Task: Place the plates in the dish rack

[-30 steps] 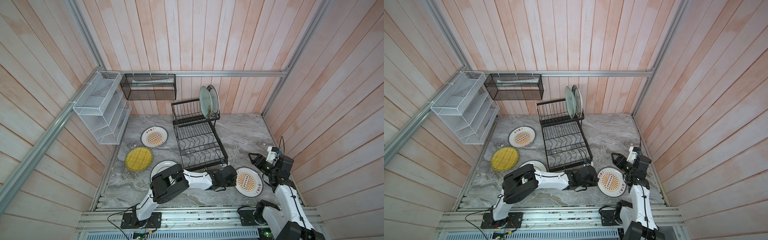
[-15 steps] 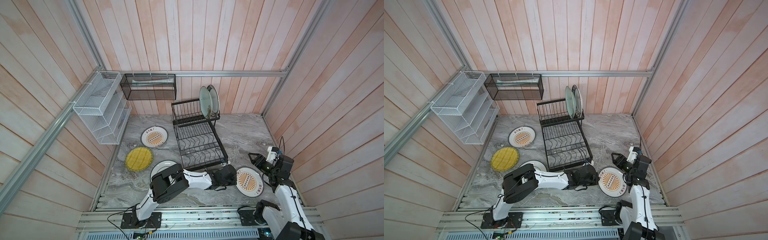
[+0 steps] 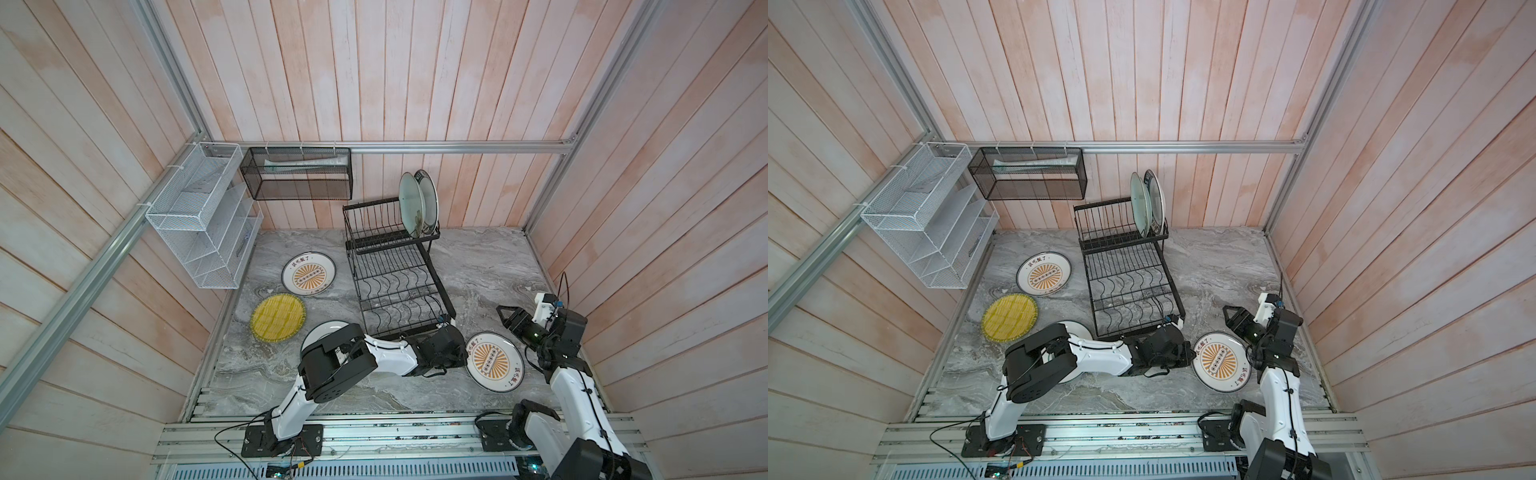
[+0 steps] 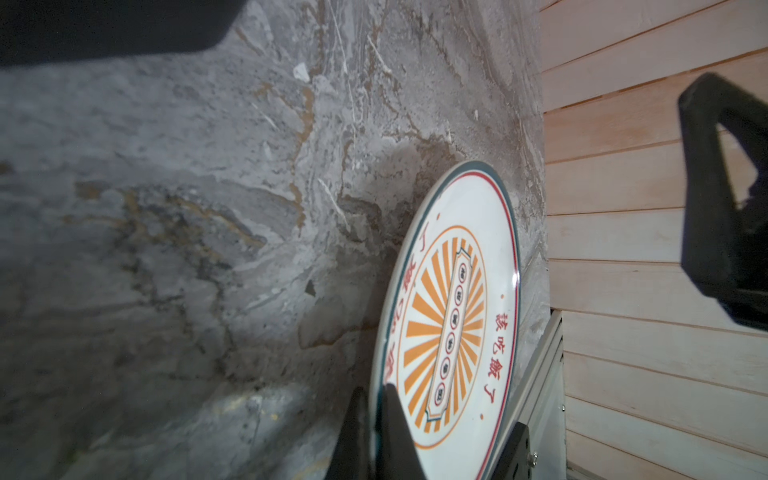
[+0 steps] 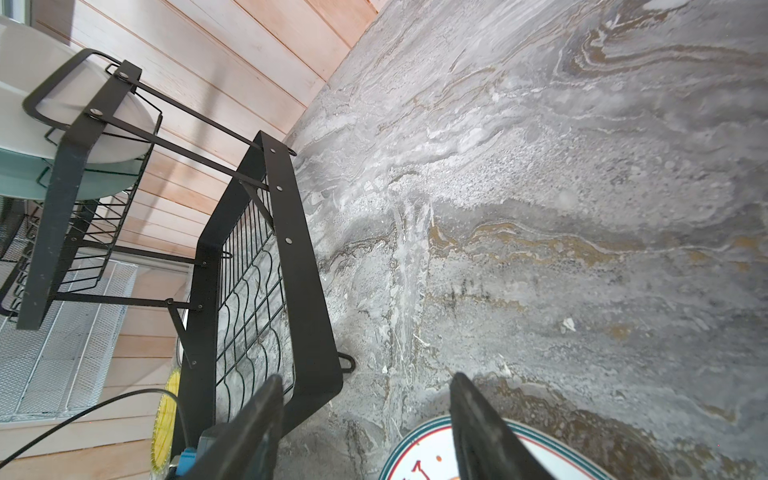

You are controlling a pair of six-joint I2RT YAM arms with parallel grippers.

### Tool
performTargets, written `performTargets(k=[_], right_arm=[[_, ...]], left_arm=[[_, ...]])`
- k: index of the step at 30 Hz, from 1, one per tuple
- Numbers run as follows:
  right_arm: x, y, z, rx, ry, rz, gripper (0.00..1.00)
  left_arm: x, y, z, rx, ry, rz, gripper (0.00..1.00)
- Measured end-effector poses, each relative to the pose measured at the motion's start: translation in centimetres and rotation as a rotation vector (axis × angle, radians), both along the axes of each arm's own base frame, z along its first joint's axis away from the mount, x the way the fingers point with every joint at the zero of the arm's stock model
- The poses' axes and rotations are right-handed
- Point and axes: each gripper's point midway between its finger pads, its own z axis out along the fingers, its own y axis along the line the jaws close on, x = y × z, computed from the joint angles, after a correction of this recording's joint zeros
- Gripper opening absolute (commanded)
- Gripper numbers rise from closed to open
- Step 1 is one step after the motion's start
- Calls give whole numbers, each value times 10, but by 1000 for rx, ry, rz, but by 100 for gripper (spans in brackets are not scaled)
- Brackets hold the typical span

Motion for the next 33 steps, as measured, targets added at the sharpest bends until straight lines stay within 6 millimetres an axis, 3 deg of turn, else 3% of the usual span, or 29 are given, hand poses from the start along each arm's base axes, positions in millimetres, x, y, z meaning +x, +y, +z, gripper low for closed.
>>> performTargets(k=[33], right_arm=[[0,0,25,20,-56,19,64]], left_arm=[[32,12,36,-72,-18,21,0]])
